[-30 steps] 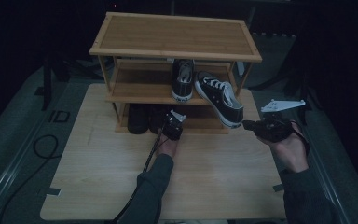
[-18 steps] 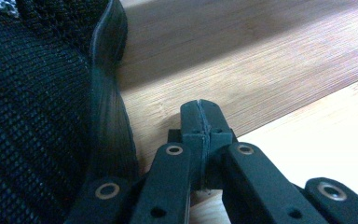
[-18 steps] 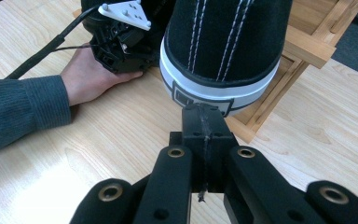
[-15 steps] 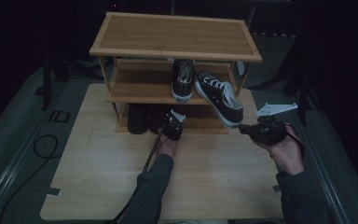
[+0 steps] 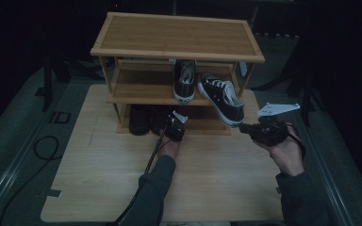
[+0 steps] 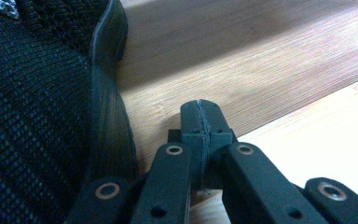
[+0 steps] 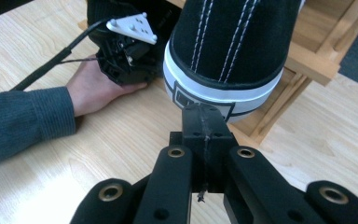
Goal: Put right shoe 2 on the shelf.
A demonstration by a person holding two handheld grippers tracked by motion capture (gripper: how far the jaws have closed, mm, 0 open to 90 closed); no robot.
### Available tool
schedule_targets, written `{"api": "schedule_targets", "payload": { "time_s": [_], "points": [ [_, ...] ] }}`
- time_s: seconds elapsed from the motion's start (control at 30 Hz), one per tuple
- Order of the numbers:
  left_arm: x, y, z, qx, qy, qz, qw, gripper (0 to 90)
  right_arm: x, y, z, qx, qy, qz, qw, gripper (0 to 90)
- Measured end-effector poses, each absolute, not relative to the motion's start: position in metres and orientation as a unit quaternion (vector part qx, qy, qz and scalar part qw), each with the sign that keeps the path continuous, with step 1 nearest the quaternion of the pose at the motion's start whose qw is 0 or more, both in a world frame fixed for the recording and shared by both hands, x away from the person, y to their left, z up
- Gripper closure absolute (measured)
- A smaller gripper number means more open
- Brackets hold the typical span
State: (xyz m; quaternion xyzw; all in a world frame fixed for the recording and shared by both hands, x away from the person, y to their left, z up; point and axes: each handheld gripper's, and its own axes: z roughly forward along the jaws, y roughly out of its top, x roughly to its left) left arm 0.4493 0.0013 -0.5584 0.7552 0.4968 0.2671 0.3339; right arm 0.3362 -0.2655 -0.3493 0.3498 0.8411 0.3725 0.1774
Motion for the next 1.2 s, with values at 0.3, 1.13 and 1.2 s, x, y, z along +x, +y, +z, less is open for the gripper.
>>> {"api": "schedule_targets", "payload": {
  "time_s": [0.3, 1.13, 1.2],
  "points": [
    [0.449, 0.001, -0.558, 0.755, 0.497, 0.267, 0.334, 90.0, 0.341, -0.253, -0.349, 0.333, 0.847, 0.381, 0.166, 90.0],
    [0.449, 0.001, -0.559, 0.752, 0.501, 0.264, 0.338, 90.0, 0.353, -0.227, -0.351, 0.320, 0.844, 0.402, 0.153, 90.0],
    [0.449, 0.001, -0.559, 0.752, 0.500, 0.264, 0.338, 90.0, 0.354, -0.224, -0.352, 0.319, 0.844, 0.403, 0.150, 90.0]
  ]
}}
